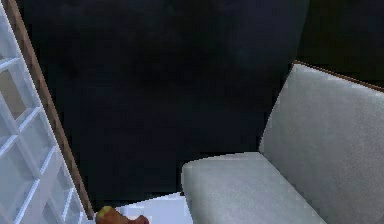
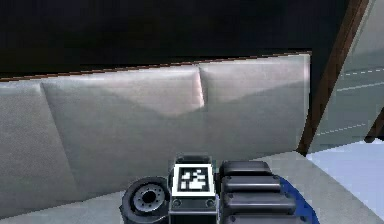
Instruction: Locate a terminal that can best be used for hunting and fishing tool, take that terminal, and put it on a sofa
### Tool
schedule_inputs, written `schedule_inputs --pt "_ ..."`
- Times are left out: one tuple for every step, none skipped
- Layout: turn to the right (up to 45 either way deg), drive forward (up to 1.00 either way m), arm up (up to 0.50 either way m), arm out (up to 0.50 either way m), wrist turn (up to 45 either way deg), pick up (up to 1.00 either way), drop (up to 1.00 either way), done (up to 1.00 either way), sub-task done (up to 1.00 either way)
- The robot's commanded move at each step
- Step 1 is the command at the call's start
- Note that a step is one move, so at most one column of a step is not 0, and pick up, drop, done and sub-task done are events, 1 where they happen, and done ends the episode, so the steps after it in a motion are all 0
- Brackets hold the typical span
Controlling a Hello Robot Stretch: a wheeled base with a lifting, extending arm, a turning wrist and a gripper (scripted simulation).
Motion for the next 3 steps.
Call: schedule_inputs --pt "0.0 0.00 0.00 0.20 0.0 0.00 0.00 0.00 0.00" --pt "0.0 0.00 0.00 0.00 45.0 0.00 0.00 0.00 0.00" --pt "0.0 0.00 0.00 0.00 45.0 0.00 0.00 0.00 0.00"
